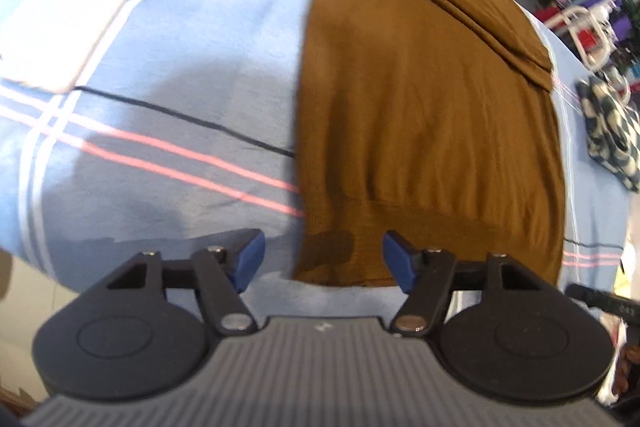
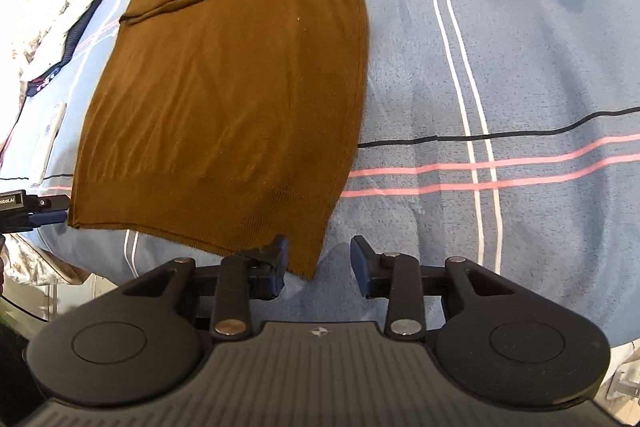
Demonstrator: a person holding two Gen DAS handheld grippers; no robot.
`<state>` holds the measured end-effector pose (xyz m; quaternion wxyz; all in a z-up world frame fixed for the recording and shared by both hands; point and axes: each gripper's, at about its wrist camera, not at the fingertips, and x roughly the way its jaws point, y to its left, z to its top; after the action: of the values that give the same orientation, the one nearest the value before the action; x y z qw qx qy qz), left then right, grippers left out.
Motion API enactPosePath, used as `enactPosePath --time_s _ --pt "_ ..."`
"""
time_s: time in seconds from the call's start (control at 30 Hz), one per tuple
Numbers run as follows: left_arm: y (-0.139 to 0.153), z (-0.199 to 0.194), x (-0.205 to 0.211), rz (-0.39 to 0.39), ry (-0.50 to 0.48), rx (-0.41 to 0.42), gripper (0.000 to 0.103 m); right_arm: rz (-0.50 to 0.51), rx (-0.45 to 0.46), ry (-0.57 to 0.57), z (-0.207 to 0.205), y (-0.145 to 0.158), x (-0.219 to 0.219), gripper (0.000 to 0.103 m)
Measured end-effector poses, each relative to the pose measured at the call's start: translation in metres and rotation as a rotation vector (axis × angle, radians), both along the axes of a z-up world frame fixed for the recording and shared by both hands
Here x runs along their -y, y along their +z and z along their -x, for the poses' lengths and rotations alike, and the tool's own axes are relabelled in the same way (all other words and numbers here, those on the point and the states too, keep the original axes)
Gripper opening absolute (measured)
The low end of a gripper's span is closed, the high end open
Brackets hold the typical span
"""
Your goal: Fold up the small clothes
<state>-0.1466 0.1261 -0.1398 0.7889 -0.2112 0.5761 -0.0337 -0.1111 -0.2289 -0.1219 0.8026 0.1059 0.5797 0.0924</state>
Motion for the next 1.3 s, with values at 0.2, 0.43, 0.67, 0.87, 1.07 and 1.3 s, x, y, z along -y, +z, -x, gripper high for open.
enactPosePath --time_s 0.2,0.43,0.67,0.87,1.07,1.3 --pt "-0.008 -0.004 0.008 -0.027 -0.056 -0.033 0.014 0.009 0.012 0.01 -0.005 -0.002 -0.003 0.06" --pt "-0.016 0.001 0.007 -0.023 -0.033 -0.046 0.009 -0.014 -0.021 0.014 -0.009 -0.013 -0.005 0.059" --pt "-0.023 0.003 0.009 -0.033 -0.005 -0.037 0.006 -0.048 -0.069 0.024 -0.012 -0.03 -0.009 0.006" --pt "0.003 -0.003 0.01 -0.032 0.038 -0.011 0.005 -0.078 0.012 0.034 -0.014 -0.002 0.002 0.006" --pt "0.052 -0.045 0.016 -0.083 0.007 0.113 0.005 -0.138 0.136 0.082 -0.052 0.043 0.012 0.006" --pt "0.078 -0.139 0.028 -0.113 -0.05 0.21 0.005 -0.174 0.227 0.07 -0.128 0.059 0.015 0.005"
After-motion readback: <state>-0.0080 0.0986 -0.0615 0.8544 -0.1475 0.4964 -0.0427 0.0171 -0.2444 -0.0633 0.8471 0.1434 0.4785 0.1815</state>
